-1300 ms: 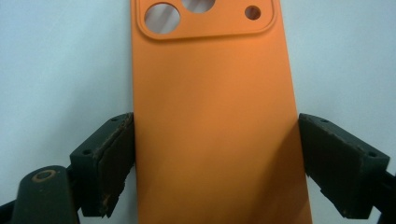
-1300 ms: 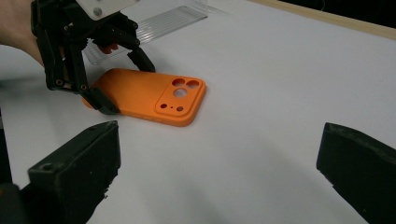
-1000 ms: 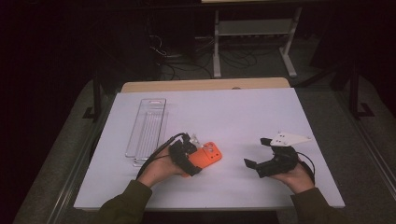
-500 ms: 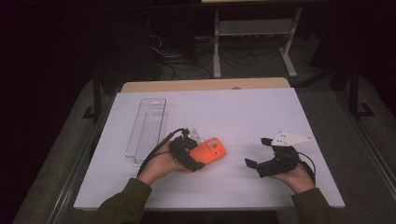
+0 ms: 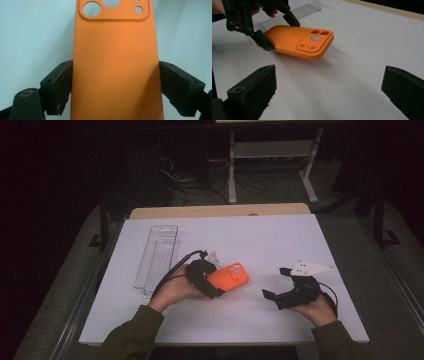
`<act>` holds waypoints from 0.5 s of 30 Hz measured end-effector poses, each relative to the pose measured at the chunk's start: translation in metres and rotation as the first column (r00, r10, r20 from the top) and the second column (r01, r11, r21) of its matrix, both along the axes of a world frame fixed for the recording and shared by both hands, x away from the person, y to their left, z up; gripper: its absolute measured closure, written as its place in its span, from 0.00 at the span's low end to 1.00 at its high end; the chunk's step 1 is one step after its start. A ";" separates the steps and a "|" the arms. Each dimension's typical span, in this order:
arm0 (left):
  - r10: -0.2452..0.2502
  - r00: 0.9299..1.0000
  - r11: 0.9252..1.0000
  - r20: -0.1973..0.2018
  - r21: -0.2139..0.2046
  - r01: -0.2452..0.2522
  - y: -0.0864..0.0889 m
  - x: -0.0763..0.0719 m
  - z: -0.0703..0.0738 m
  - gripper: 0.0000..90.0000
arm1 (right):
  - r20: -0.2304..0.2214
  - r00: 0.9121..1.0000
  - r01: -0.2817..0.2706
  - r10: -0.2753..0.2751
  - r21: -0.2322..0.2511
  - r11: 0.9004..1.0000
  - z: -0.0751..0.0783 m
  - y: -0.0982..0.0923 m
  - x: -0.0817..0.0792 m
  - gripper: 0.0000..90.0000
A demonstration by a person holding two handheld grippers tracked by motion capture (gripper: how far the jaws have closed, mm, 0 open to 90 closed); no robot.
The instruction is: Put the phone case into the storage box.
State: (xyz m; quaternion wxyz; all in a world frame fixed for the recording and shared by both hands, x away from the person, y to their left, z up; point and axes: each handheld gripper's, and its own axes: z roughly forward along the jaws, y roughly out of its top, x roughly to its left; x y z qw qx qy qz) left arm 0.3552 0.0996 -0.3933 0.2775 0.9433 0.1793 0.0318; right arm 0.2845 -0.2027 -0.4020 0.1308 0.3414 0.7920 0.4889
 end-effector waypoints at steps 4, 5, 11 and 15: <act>-0.020 1.000 1.000 0.003 0.006 0.020 -0.004 0.004 0.003 0.18 | -0.008 1.000 0.002 -0.002 0.000 1.000 0.000 0.000 0.001 0.00; -0.013 1.000 1.000 -0.002 -0.005 0.013 -0.005 0.004 0.003 0.18 | -0.007 1.000 0.001 -0.001 0.000 1.000 0.000 0.000 0.001 0.00; -0.023 1.000 1.000 -0.007 -0.012 0.023 -0.010 0.008 0.005 0.18 | -0.010 1.000 0.004 -0.004 -0.004 1.000 -0.002 -0.001 0.001 0.00; -0.039 0.999 0.999 -0.005 -0.009 0.039 -0.013 0.011 0.007 0.18 | -0.007 1.000 0.008 -0.008 -0.005 1.000 -0.001 -0.001 0.001 0.00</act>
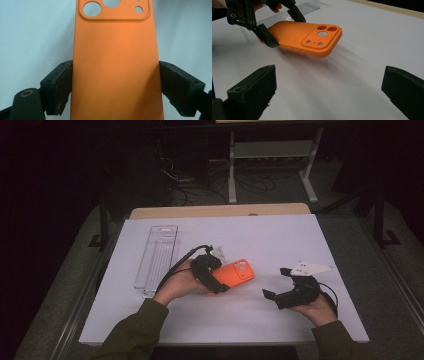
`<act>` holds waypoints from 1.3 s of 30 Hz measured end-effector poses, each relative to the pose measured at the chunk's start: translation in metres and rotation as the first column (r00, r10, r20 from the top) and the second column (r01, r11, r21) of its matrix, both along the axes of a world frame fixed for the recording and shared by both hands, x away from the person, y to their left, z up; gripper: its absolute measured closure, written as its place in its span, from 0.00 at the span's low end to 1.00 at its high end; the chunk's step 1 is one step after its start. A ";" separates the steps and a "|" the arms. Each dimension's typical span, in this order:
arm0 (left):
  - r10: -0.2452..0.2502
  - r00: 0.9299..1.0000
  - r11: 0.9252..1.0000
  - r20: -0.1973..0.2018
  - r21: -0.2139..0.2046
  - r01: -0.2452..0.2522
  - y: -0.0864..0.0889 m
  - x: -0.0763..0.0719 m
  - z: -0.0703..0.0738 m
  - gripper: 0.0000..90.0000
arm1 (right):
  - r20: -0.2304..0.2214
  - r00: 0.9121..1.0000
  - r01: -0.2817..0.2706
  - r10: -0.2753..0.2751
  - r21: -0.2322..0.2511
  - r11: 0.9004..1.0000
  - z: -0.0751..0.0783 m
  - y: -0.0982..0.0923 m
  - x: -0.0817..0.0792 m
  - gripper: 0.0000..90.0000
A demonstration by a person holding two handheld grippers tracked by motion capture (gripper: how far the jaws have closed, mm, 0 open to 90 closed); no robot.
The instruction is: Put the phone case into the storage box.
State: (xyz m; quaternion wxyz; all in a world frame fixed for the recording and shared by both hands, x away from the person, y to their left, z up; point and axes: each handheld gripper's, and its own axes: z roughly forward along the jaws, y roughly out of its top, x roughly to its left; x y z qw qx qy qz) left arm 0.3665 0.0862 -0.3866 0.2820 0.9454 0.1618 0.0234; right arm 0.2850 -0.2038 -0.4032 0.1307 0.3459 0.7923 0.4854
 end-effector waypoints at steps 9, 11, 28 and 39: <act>-0.014 1.000 1.000 -0.009 -0.019 0.014 -0.009 0.004 0.004 0.18 | 0.004 1.000 -0.001 0.001 -0.012 1.000 -0.002 0.000 0.000 0.00; -0.018 1.000 1.000 -0.004 -0.022 0.018 -0.011 0.005 0.005 0.18 | 0.002 1.000 0.000 0.000 -0.012 1.000 -0.002 0.000 0.001 0.00; -0.024 1.000 0.999 0.008 -0.039 0.024 -0.007 0.006 0.011 0.18 | -0.020 1.000 -0.003 0.003 -0.027 1.000 -0.003 0.004 0.000 0.00; -0.036 0.999 0.999 0.007 -0.023 0.036 -0.005 0.007 0.011 0.18 | -0.019 0.999 0.027 -0.028 -0.038 0.999 -0.005 0.012 0.004 0.00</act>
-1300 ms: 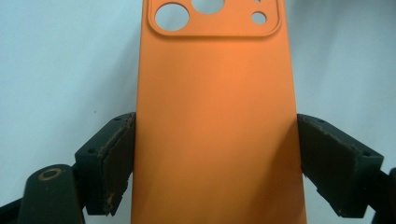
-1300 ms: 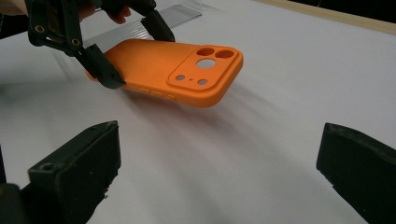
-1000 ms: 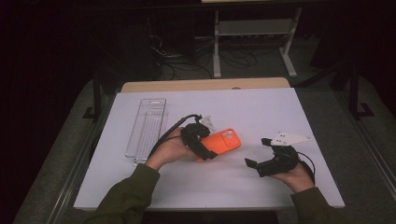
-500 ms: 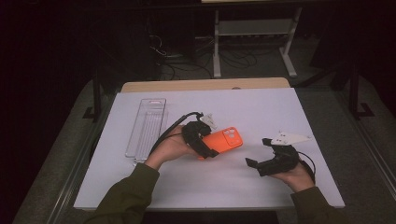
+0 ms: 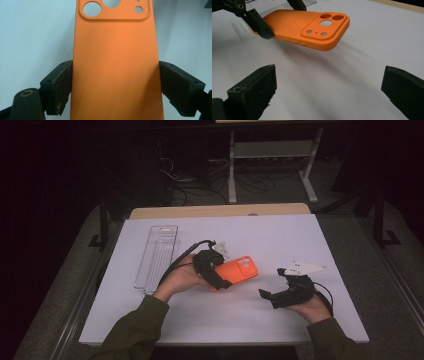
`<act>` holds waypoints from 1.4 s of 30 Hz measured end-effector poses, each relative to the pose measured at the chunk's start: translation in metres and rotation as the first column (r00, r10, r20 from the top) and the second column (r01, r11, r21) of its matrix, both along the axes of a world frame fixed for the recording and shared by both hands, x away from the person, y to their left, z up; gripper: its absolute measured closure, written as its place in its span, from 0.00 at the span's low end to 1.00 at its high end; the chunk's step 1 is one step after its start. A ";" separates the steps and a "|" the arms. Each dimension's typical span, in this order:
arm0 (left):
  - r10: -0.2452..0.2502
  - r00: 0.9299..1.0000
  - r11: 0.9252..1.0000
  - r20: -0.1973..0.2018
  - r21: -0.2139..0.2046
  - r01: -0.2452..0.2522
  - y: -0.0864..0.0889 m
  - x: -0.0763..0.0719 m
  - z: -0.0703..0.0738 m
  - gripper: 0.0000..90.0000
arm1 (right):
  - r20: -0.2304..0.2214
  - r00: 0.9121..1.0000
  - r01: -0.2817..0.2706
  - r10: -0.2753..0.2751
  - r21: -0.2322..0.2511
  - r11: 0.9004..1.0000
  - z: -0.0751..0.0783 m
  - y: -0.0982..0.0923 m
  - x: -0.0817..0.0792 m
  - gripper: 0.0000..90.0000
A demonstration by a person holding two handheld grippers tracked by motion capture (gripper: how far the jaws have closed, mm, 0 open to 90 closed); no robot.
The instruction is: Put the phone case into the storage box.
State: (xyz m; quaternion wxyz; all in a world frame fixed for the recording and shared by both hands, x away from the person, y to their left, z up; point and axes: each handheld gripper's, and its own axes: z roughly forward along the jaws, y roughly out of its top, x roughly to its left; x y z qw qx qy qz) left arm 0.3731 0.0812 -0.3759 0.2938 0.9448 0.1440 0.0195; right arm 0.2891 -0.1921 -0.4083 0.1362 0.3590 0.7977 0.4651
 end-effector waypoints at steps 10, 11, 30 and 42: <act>0.010 1.000 1.000 -0.006 -0.003 -0.010 0.001 0.003 -0.001 0.18 | 0.017 1.000 0.007 -0.007 0.009 1.000 -0.001 0.010 0.008 0.00; 0.007 1.000 1.000 -0.007 -0.003 -0.007 0.001 0.003 -0.001 0.18 | 0.019 1.000 0.009 -0.010 0.016 1.000 0.000 0.011 0.009 0.00; 0.020 1.000 1.000 -0.015 -0.017 -0.021 0.003 0.003 -0.001 0.18 | 0.057 0.998 0.027 -0.030 0.066 0.997 0.005 0.023 0.033 0.00; 0.024 0.999 1.000 -0.025 -0.007 -0.024 0.004 0.004 0.000 0.18 | 0.089 0.996 0.011 -0.012 0.018 1.000 -0.002 0.027 0.033 0.00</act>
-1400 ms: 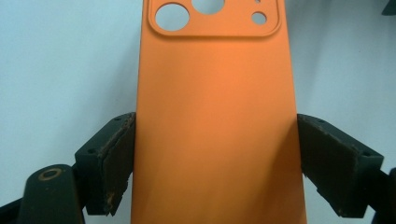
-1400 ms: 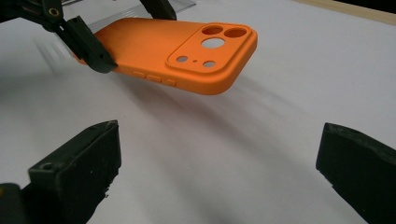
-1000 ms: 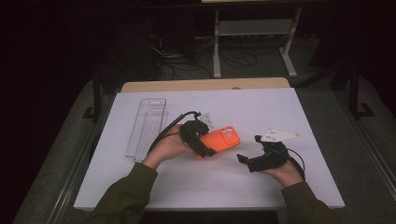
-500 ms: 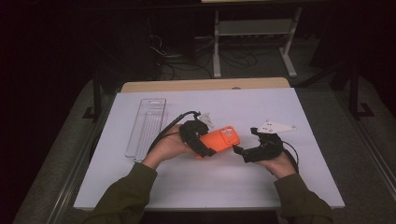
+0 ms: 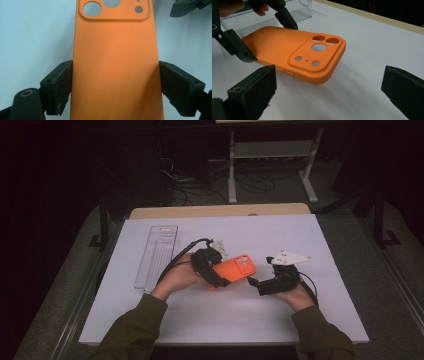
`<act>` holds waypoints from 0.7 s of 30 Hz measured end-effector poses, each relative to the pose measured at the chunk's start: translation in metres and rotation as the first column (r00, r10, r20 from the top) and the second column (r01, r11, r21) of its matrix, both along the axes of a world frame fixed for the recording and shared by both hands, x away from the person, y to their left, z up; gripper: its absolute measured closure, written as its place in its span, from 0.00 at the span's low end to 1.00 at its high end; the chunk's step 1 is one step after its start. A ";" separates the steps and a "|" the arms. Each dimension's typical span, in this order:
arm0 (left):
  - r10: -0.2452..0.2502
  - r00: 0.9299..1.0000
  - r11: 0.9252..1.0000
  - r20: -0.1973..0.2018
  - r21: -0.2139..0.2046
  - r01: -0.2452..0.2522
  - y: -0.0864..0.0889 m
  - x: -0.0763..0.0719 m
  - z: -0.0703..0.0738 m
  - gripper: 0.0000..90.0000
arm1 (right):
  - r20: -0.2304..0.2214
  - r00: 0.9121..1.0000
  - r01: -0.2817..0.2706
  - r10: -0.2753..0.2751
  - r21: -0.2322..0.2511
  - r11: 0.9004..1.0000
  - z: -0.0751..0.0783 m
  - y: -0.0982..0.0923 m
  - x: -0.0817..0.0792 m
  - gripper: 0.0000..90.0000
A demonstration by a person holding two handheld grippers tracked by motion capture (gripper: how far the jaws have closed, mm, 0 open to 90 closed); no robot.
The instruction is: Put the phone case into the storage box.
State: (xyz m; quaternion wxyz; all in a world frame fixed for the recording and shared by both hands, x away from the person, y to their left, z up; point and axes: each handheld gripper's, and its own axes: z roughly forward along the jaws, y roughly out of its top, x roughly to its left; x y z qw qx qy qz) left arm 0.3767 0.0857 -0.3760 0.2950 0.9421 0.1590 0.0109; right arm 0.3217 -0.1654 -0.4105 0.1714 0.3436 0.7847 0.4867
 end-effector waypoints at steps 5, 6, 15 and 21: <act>-0.006 1.000 1.000 0.001 0.011 0.006 -0.001 0.000 -0.001 0.18 | 0.009 1.000 0.000 0.000 -0.017 1.000 0.000 0.001 -0.002 0.00; -0.005 1.000 1.000 0.002 0.012 0.005 -0.001 0.000 -0.001 0.18 | 0.014 1.000 -0.003 0.004 -0.024 1.000 0.000 0.001 -0.002 0.00; -0.004 1.000 1.000 0.006 0.012 0.004 -0.001 0.000 -0.001 0.18 | 0.046 0.999 0.007 -0.004 -0.063 0.998 0.001 -0.001 -0.005 0.00; -0.006 1.000 1.000 0.005 0.015 0.006 -0.001 -0.001 -0.001 0.18 | 0.057 0.998 0.007 -0.002 -0.093 0.996 -0.001 0.001 -0.007 0.00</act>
